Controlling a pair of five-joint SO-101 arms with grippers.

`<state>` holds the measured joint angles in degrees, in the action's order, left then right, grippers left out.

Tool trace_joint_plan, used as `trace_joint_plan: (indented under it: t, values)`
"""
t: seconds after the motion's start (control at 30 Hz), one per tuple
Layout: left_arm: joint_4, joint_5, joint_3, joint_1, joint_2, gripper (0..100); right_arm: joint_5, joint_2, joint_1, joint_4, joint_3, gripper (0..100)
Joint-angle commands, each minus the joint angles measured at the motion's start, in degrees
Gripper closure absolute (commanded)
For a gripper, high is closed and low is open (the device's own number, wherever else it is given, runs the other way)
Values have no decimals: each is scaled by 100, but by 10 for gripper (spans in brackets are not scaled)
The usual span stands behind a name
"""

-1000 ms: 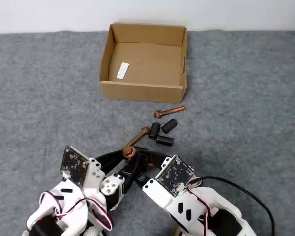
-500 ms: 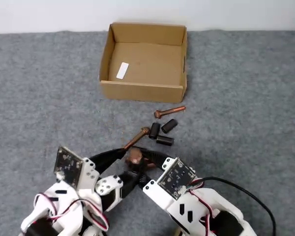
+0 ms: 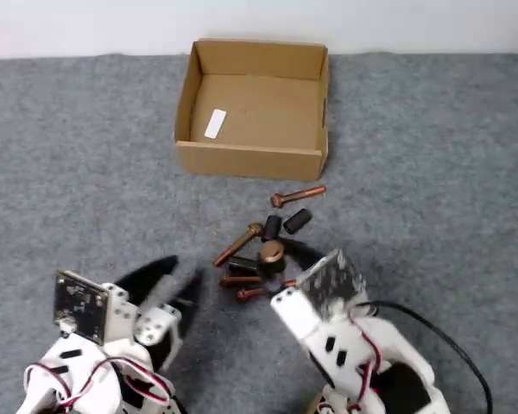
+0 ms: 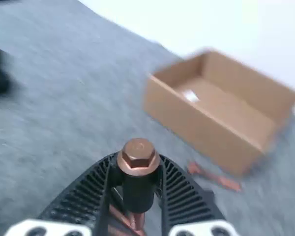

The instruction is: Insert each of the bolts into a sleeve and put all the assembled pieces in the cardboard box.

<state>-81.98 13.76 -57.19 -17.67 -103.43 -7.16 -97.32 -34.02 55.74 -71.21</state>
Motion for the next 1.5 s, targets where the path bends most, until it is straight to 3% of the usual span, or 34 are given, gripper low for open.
trace_joint_plan:
  t: [0.0,0.17,0.27,0.4,0.73,0.9,1.13,1.33,1.47]
  values:
    - [-18,-668,-22,1055,9,986,440,1007,558,-163,932,991]
    - [193,-1705,-1349,2048,9,995,1600,3275,1051,-198,2567,991]
    - [791,-1670,-2132,2567,9,995,1987,4637,1209,-207,3648,991]
    - [1495,-1679,-3336,2664,9,995,2251,6220,1349,-444,4941,991]
    - [1749,-1635,-3934,2646,44,995,2233,9429,1745,-1684,7393,990]
    - [1732,-1073,-3934,2655,18,995,2189,10721,1912,-2018,8229,990]
    - [1873,-800,-3934,2655,35,995,1433,12057,2009,-1974,8765,990]
    - [1881,-791,-3934,2646,44,995,1363,12347,1982,-1578,8791,984]
    - [1881,-791,-3934,2646,44,995,1363,12435,1974,-1059,8791,898]
